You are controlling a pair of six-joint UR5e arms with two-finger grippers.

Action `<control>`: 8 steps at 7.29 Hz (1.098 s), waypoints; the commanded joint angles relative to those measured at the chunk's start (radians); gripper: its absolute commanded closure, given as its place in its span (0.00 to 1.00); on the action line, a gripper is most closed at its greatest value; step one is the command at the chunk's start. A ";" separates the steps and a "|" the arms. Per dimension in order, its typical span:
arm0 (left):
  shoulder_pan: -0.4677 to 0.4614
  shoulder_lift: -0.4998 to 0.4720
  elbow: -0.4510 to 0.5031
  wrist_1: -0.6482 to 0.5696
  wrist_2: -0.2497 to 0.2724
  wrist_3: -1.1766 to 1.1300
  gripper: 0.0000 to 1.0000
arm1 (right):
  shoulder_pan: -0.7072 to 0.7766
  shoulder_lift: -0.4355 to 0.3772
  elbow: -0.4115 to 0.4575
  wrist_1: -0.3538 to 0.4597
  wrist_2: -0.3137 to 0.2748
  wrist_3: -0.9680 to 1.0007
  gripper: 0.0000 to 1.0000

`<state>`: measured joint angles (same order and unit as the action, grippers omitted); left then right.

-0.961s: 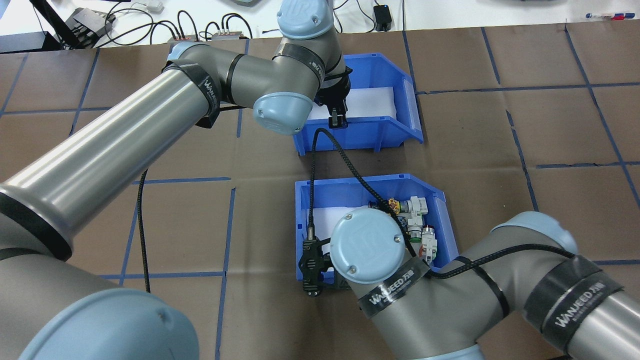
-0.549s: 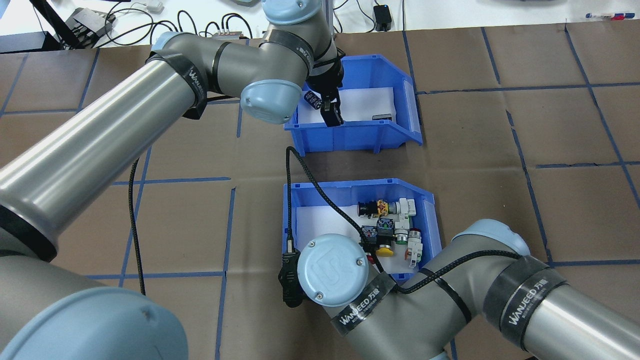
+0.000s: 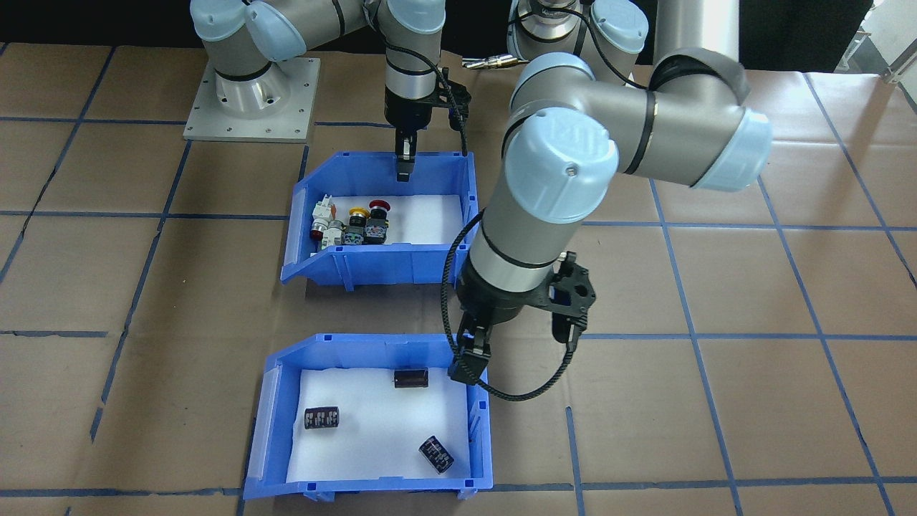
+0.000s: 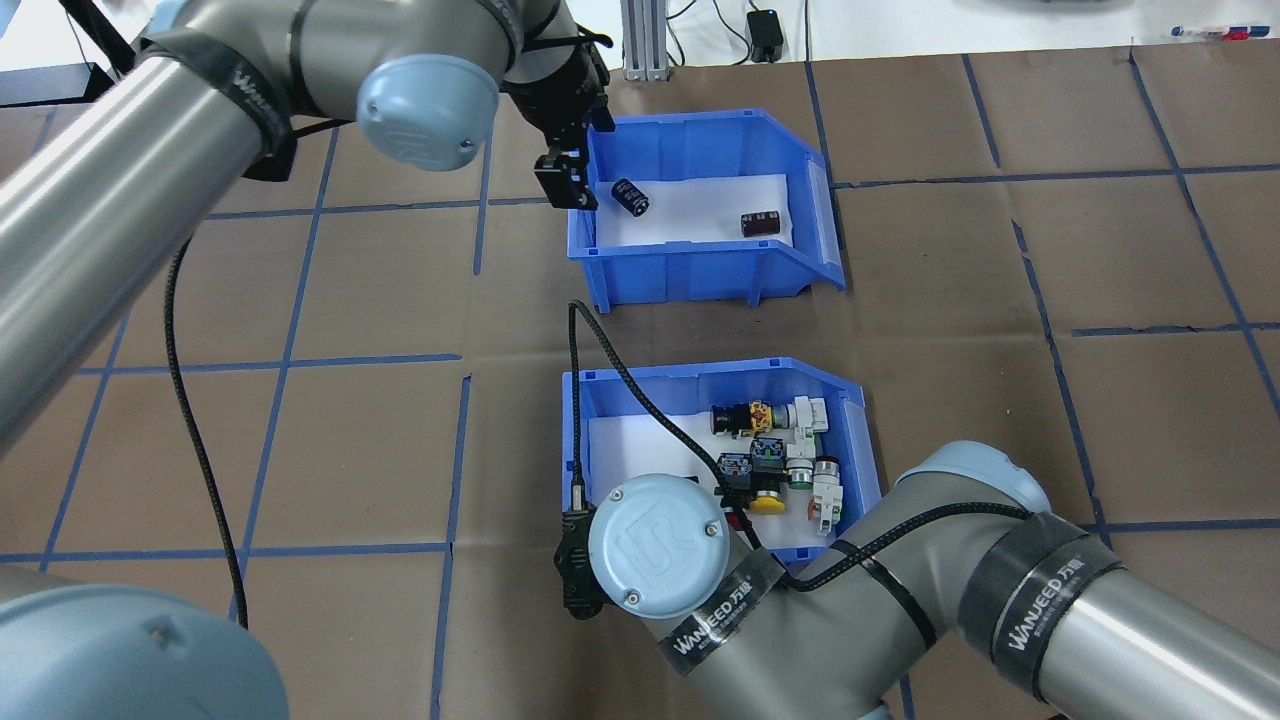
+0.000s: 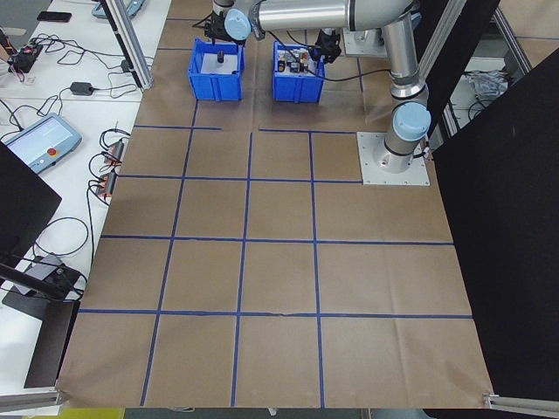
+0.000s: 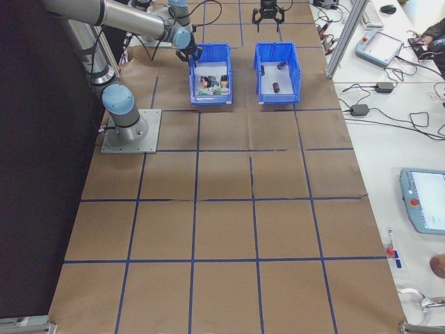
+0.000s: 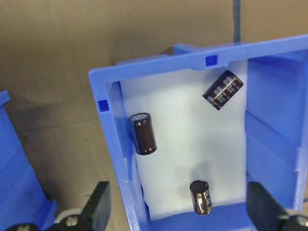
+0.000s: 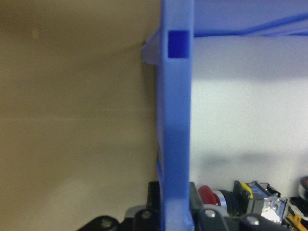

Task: Place battery box in front

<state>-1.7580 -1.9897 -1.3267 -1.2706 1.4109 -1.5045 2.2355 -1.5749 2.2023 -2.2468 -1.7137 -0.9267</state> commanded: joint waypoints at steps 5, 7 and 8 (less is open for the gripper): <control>0.112 0.259 -0.022 -0.326 0.143 0.925 0.00 | -0.208 -0.183 -0.054 0.200 0.014 0.009 0.00; 0.146 0.281 -0.040 -0.331 0.143 1.322 0.00 | -0.365 -0.230 -0.093 0.233 0.119 0.043 0.00; 0.161 0.285 -0.049 -0.331 0.143 1.440 0.00 | -0.455 -0.232 -0.126 0.252 0.129 0.069 0.00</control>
<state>-1.6169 -1.7127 -1.3648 -1.5987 1.5535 -0.2418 1.8856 -1.7949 2.1109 -2.0173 -1.6217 -0.8832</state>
